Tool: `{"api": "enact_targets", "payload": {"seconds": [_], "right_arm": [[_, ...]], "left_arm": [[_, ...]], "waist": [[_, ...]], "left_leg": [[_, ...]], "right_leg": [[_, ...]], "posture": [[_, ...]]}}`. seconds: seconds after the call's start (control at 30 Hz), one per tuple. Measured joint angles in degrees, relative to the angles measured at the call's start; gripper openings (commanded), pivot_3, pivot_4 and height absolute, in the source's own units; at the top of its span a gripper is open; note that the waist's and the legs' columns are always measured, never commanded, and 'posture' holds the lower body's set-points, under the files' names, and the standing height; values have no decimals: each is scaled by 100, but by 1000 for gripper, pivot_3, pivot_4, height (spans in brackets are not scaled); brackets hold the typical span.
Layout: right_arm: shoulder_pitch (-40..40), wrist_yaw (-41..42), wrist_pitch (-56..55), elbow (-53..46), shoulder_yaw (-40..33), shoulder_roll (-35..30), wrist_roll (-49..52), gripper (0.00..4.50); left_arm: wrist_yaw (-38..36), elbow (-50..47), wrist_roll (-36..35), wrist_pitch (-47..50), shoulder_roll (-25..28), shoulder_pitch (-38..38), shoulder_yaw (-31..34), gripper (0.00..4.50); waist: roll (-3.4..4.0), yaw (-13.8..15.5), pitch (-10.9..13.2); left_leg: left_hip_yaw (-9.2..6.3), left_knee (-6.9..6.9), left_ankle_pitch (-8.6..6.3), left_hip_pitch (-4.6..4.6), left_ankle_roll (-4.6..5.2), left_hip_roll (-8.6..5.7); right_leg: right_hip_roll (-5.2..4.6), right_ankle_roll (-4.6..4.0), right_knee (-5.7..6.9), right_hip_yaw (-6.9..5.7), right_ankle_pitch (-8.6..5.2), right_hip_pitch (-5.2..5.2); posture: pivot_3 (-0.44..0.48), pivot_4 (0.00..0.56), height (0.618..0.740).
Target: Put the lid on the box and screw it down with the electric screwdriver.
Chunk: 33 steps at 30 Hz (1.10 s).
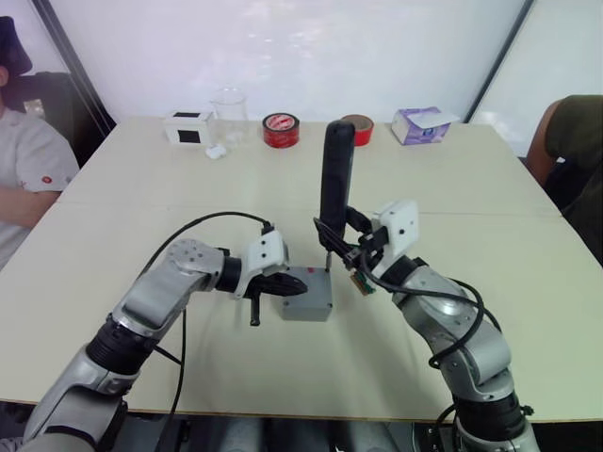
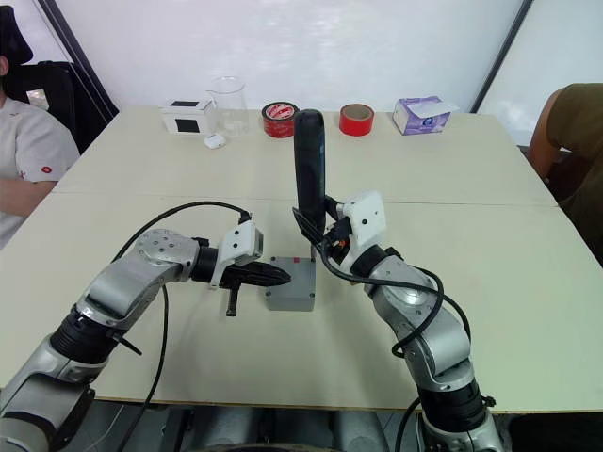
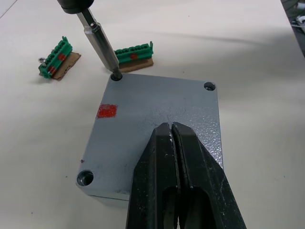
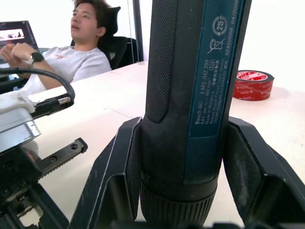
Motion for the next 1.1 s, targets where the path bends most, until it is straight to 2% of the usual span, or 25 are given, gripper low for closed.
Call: {"api": "enact_targets", "payload": {"seconds": [0.37, 0.63, 1.1], "right_arm": [[51, 121, -101, 4, -130, 233, 157, 1829], [1, 83, -104, 34, 145, 157, -231, 1829], [221, -112, -111, -70, 147, 331, -279, 1829]], "left_arm": [[15, -21, 26, -17, 4, 21, 0, 0], [70, -35, 34, -26, -7, 44, -5, 0], [146, -82, 34, -148, -4, 249, 4, 0]], "waist": [[3, -16, 2], [3, -20, 2], [-10, -16, -36]], "left_leg": [[1, -7, 0, -1, 0, 7], [1, -11, -1, -1, 0, 11], [-2, -28, -3, 2, -1, 25]], "right_leg": [[1, -3, -1, -1, -3, -8], [2, -7, -4, -1, -5, -10], [-14, -18, -21, -9, -12, -17]], "posture": [[0, 150, 740], [0, 150, 740], [0, 150, 740]]}}
